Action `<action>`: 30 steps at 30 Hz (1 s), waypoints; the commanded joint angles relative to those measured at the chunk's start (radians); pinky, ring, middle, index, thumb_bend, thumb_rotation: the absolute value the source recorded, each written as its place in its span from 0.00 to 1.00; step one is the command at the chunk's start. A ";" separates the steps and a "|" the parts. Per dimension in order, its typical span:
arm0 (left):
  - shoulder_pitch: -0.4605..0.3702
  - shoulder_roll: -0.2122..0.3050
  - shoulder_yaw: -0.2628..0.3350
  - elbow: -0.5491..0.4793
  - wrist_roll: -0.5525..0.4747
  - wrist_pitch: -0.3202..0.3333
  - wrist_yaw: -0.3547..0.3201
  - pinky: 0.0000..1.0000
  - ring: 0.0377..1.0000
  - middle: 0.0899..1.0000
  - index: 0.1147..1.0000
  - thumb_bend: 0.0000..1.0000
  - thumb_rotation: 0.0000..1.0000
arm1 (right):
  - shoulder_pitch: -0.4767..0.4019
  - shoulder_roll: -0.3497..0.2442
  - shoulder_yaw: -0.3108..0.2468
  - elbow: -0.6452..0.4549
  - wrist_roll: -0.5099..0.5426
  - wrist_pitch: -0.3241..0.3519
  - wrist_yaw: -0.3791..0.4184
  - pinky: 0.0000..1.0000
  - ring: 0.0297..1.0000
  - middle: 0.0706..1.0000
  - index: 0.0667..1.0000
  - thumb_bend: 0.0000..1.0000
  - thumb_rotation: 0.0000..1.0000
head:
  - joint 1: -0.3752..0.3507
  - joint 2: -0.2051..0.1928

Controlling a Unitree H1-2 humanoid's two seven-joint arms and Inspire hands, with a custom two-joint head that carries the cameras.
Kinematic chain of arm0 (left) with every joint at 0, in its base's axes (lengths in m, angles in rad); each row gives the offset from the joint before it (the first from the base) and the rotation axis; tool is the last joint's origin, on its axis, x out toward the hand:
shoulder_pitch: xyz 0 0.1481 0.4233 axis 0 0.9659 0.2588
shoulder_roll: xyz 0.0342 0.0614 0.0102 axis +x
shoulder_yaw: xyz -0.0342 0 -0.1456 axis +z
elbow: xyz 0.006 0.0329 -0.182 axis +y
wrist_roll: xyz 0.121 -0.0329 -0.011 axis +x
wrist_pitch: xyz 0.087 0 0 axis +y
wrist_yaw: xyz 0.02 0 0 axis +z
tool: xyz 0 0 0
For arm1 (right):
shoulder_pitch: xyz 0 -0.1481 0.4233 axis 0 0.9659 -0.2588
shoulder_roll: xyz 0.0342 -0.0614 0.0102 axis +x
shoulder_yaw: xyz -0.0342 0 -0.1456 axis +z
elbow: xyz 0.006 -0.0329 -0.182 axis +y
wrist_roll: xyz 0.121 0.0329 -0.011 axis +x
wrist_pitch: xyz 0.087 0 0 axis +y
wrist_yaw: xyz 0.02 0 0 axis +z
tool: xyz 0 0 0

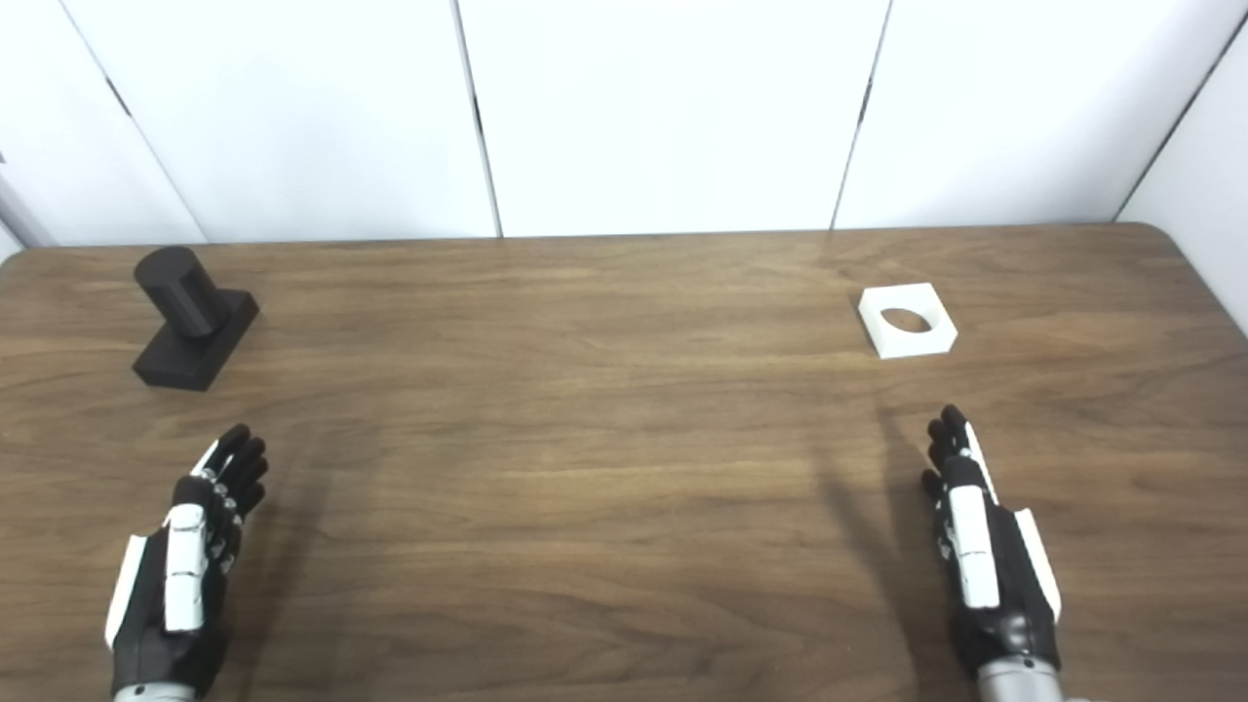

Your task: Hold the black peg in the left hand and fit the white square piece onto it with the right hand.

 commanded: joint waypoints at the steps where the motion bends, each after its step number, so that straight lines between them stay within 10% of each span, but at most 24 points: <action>1: -0.004 -0.025 0.003 -0.002 0.007 -0.054 0.003 0.94 0.93 0.92 0.91 0.51 1.00 | -0.014 0.013 -0.006 -0.016 0.006 -0.028 0.002 1.00 1.00 0.99 1.00 0.53 1.00 | 0.001 -0.001; 30: 0.003 -0.082 -0.110 0.045 0.094 -0.094 0.060 0.90 0.93 0.92 0.90 0.57 0.96 | -0.037 -0.024 -0.055 0.074 0.009 -0.097 0.023 1.00 0.98 0.94 0.96 0.60 1.00 | 0.369 -0.132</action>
